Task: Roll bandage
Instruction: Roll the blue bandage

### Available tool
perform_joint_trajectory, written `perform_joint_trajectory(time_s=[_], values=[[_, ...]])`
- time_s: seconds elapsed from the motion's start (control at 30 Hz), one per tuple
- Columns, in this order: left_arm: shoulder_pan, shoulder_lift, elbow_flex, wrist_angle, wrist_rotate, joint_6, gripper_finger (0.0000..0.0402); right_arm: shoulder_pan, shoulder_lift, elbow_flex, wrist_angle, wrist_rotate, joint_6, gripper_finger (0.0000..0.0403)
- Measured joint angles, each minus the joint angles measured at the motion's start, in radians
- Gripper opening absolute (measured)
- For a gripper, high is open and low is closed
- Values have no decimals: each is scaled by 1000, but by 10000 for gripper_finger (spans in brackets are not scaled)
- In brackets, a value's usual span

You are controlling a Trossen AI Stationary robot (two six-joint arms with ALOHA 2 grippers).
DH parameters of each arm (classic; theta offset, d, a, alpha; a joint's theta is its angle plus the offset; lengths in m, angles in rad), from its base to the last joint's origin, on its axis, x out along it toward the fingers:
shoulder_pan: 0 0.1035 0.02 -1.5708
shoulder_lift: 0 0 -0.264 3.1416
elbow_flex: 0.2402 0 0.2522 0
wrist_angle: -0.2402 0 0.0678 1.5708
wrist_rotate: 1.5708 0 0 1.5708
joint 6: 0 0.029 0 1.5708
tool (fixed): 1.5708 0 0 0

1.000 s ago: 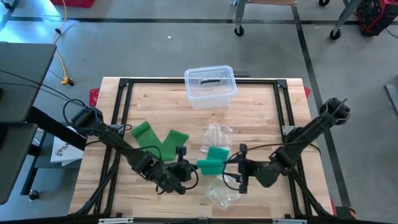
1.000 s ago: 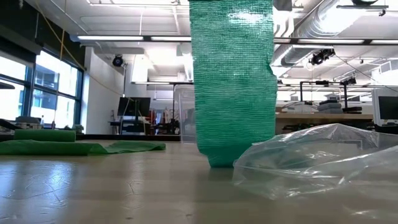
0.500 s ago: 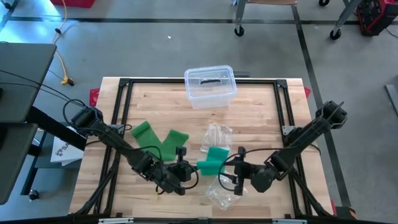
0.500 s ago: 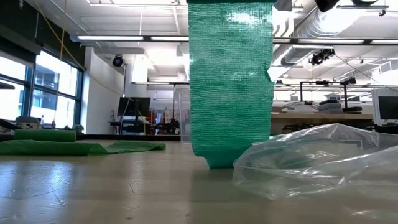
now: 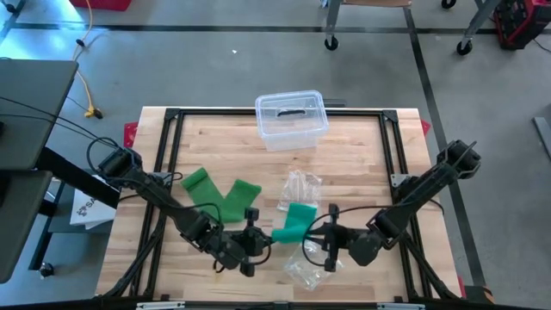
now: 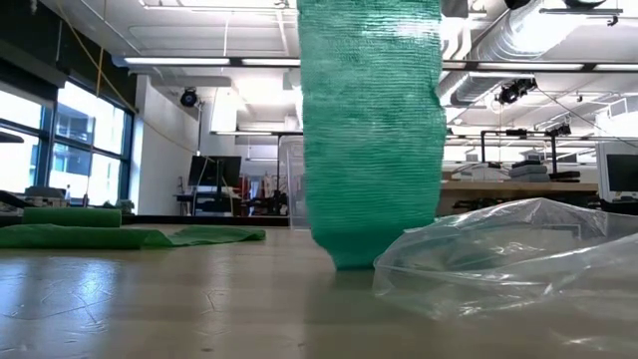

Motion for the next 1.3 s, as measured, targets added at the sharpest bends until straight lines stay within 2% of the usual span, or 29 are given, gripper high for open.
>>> perform_joint_trajectory(time_s=[0.23,0.33,0.47,0.57,0.7,0.83,1.1,1.3], values=[[5,-8,-16,21,-43,-30,98,37,1,0,40,29,-36,5],[6,-23,-41,71,-28,-19,134,51,2,0,50,44,-69,3],[5,-26,-82,239,25,23,163,64,2,0,58,41,-112,2],[5,-27,-135,399,53,27,166,72,2,0,58,44,-138,2],[9,-27,-209,582,62,15,151,74,2,0,57,63,-148,1],[19,-27,-273,739,132,9,115,74,2,0,56,64,-147,1],[46,-27,-291,756,169,-45,14,75,1,0,52,68,-147,1],[38,-27,-291,756,140,-30,8,73,1,0,52,77,-158,5]])
